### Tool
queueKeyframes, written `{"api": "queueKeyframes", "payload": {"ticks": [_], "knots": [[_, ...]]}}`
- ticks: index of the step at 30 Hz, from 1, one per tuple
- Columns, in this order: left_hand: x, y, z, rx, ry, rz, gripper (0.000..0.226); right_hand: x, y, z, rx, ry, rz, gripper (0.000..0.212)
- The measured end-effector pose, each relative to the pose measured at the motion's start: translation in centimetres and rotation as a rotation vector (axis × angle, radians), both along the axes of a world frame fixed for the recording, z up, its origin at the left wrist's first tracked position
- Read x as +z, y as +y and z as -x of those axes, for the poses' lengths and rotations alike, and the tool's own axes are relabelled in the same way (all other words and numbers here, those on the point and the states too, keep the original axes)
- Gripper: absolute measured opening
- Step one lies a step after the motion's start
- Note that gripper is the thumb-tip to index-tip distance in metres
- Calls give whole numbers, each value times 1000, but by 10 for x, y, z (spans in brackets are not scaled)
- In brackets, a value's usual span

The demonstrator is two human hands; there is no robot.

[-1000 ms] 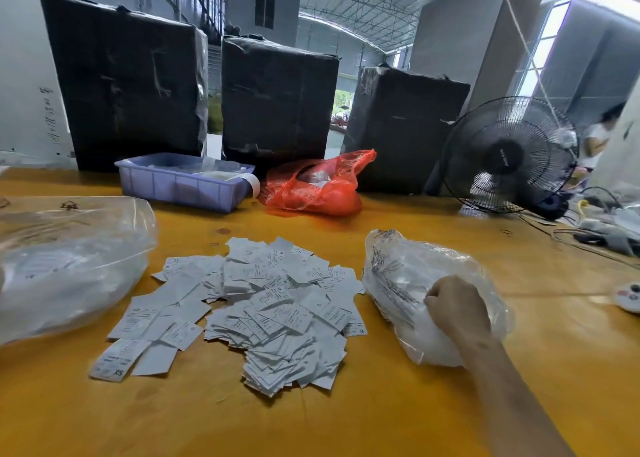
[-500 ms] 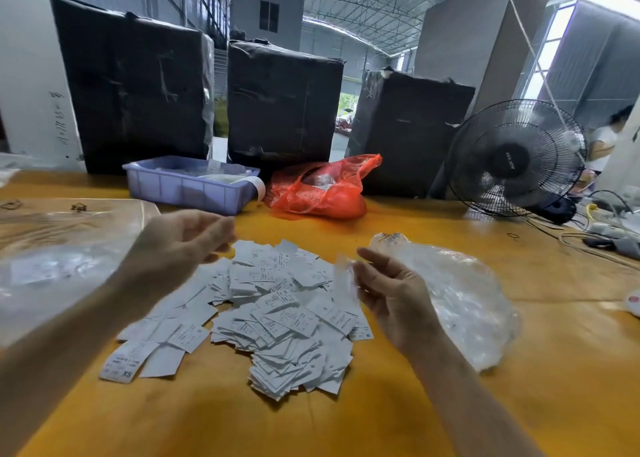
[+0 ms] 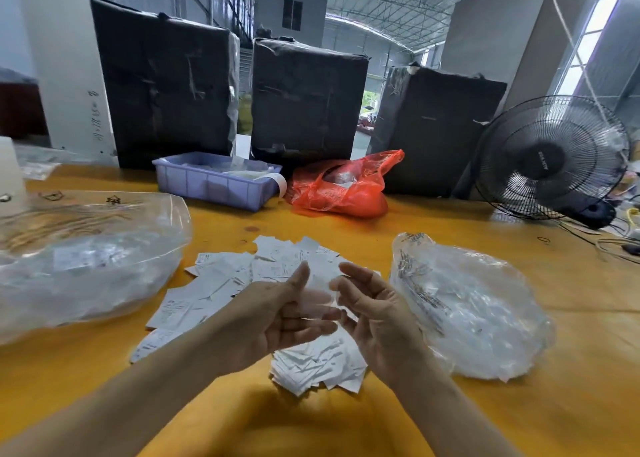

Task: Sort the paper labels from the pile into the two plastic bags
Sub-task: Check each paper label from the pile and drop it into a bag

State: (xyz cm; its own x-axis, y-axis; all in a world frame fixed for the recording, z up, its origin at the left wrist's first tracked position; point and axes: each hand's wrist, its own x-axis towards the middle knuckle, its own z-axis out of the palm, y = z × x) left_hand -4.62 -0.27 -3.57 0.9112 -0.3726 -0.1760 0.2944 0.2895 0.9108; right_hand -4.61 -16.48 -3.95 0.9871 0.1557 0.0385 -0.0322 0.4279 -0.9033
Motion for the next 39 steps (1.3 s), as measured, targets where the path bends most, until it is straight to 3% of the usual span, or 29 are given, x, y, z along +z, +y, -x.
{"api": "queueKeyframes", "payload": {"ticks": [3,5,12,16,18,23,28,34,36,39], "knots": [[-3,0,-2,-5,73,93,49,-1,-1,-2,-15,10,-20,26],[-5,1,-2,-29,39,107,39,-2,-1,-2,-24,21,-20,25],[-9,1,-2,1,-34,38,37,-6,0,-4,-56,66,-30,27],[-11,-1,-3,152,-19,16,21,-7,-2,-4,-24,49,-1,25],[-11,0,-3,241,-58,-67,15,-7,-1,-5,11,52,14,25],[-11,4,-5,427,-280,-319,5,-8,-3,-5,100,82,85,61],[-16,7,-6,473,-457,-485,4,-8,-9,-6,229,-20,218,51],[-19,4,-4,364,-679,-711,8,-13,-5,-4,186,-113,439,44],[-16,2,-2,367,-616,-596,16,-12,-5,-4,159,-128,422,39],[-11,0,-1,281,-380,-322,50,-11,-5,-3,154,-130,372,28]]}}
